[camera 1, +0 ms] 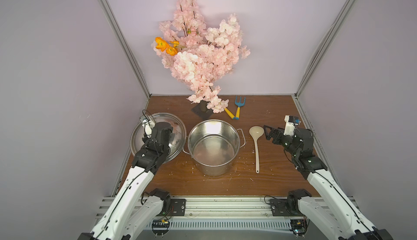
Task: Stir the soup with a spoon
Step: Place the lid at the center of the board.
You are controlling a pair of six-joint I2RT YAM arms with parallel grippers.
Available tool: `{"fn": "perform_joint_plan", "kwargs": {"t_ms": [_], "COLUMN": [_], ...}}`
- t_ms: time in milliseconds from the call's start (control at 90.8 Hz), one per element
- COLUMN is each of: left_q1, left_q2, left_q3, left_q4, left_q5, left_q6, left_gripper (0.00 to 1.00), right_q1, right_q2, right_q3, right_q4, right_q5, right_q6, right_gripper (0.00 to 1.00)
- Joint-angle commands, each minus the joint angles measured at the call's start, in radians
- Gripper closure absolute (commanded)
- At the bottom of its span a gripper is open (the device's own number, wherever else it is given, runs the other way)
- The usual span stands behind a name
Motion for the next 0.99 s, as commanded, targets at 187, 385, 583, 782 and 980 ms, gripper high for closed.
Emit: {"fn": "perform_joint_plan", "kwargs": {"t_ms": [187,385,583,782,980], "left_q1": [0.22,0.239,0.239,0.238,0.239], "left_q2": [0.206,0.34,0.476,0.584,0.649], "left_q3": [-0.009,-0.072,-0.104,-0.125,-0.13], "left_q4": [0.237,0.376,0.426,0.454,0.459], "left_q5": [0.122,0.136,0.156,0.194,0.199], "left_q6": [0.052,0.047,0.026,-0.008,-0.019], "left_gripper": [0.61,0.6,0.59,0.56,0.54], "right_q1": [0.004,0.014,0.06,0.114,0.146], "right_q2": [0.002,0.009,0.028,0.094,0.146], "right_q3": [-0.057,-0.081,-0.121,-0.142,-0.164], "right_q4": [0.015,-0.014,-0.031,-0.015,0.001], "right_q5": [0.016,0.013,0.042,0.065,0.078], "right_q6": [0.047,0.06,0.07,0.096,0.116], "right_gripper": [0.05,0.08,0.1,0.13,0.15]}}
